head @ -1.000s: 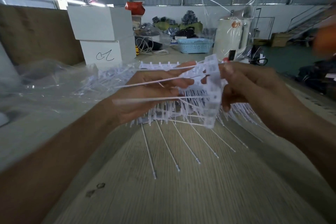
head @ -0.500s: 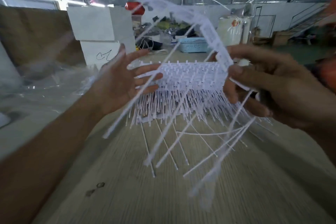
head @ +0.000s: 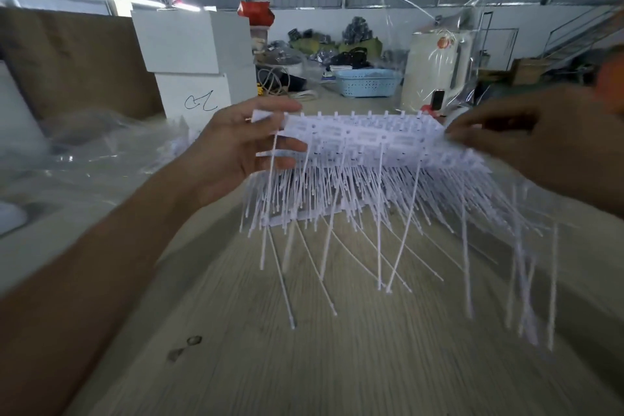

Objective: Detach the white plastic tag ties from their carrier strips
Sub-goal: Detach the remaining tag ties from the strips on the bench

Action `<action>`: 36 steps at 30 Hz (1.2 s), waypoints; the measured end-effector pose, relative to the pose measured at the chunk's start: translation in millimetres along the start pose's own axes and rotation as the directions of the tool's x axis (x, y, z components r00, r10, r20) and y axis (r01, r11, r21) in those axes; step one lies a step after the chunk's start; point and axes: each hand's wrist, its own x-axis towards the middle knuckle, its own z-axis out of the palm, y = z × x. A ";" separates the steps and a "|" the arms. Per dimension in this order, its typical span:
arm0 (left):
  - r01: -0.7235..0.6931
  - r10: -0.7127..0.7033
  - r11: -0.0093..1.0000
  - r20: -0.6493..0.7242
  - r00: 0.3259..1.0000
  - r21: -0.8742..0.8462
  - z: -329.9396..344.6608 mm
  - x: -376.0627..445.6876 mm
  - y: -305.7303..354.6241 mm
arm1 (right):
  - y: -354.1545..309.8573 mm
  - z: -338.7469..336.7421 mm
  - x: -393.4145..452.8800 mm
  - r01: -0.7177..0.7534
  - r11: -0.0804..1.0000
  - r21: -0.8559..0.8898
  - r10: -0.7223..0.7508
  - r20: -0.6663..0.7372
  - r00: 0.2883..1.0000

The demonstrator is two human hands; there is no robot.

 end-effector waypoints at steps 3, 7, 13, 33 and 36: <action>-0.014 0.021 0.995 -0.065 0.998 0.102 5.5 1.6 -3.1 | 4.0 -14.3 6.0 0.063 0.998 0.029 -0.057 -0.152 0.987; 0.060 -0.053 0.994 -0.079 0.995 0.093 6.9 1.3 -5.9 | 28.0 -24.0 29.2 0.056 0.982 -0.182 -0.107 -0.287 0.952; 0.168 -0.159 0.945 -0.054 0.986 0.280 6.3 0.0 -14.8 | 54.8 37.5 20.0 -0.028 0.949 -0.315 0.045 0.046 0.998; -0.247 0.192 0.730 0.155 0.969 0.638 52.7 -7.9 -11.3 | -23.9 115.3 8.8 0.009 0.903 0.430 -0.017 0.014 1.000; -0.240 0.180 0.733 0.159 0.971 0.637 53.8 -7.7 -11.3 | -26.2 114.7 6.3 0.030 0.938 0.344 -0.022 -0.029 0.999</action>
